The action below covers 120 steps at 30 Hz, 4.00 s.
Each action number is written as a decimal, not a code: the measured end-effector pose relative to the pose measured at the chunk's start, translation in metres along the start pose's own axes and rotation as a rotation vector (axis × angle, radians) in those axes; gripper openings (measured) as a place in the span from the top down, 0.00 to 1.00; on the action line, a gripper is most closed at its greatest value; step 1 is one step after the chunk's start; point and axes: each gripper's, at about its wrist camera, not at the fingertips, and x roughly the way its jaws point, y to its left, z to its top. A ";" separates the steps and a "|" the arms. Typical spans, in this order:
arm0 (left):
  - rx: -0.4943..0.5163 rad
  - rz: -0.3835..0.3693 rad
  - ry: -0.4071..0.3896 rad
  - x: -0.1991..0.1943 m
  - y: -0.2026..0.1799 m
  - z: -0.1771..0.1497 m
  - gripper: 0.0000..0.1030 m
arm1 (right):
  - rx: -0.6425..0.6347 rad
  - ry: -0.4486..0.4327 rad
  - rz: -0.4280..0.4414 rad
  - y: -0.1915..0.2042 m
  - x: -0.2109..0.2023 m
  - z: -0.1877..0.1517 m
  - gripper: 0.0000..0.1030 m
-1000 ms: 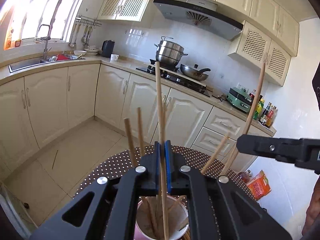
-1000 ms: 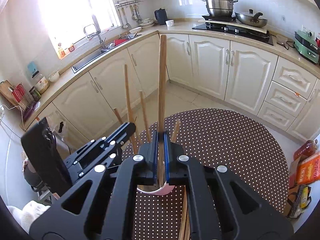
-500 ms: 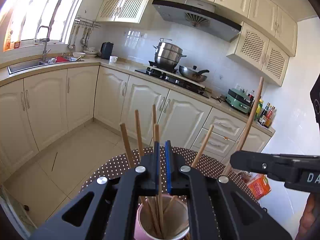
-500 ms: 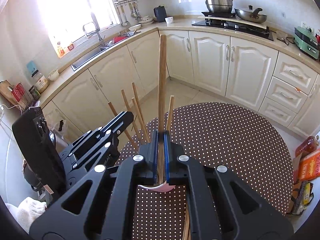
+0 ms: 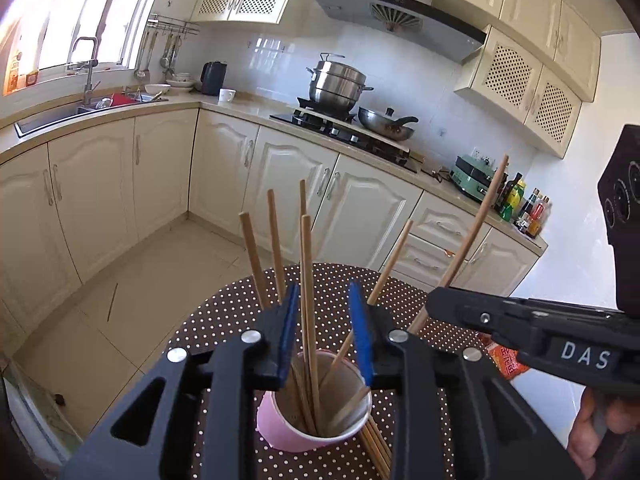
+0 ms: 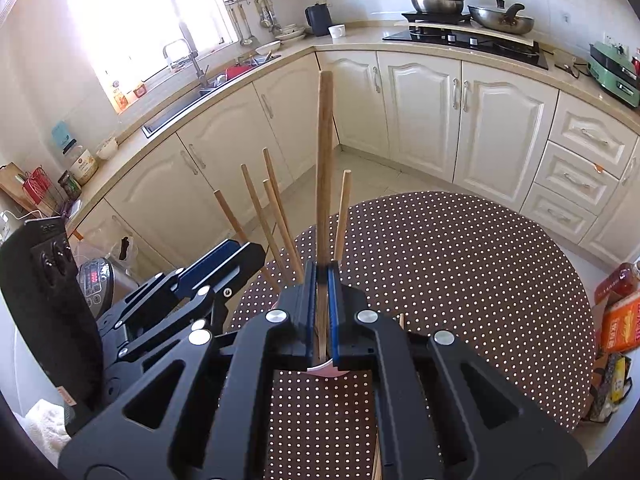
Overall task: Organize utensils
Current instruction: 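Lower both chopsticks into the pink cup and open both tools, then move both open tools back down over the loose chopsticks on the table, then close the left tool on a chopstick while the right tool grasps another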
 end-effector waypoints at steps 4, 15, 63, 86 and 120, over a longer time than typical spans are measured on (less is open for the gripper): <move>0.002 0.009 0.010 -0.004 0.001 -0.001 0.70 | 0.002 0.009 0.005 0.000 0.001 -0.002 0.94; -0.009 0.053 0.058 -0.015 -0.006 -0.007 0.57 | 0.006 0.023 0.015 -0.006 -0.009 -0.005 0.93; -0.009 0.250 0.600 0.088 -0.049 -0.163 0.57 | 0.151 0.408 0.001 -0.107 0.050 -0.116 0.94; 0.048 0.232 0.616 0.099 -0.041 -0.144 0.57 | 0.091 0.539 -0.020 -0.071 0.132 -0.104 0.93; 0.042 0.233 0.675 0.117 -0.045 -0.139 0.95 | 0.166 0.704 -0.018 -0.064 0.203 -0.079 0.94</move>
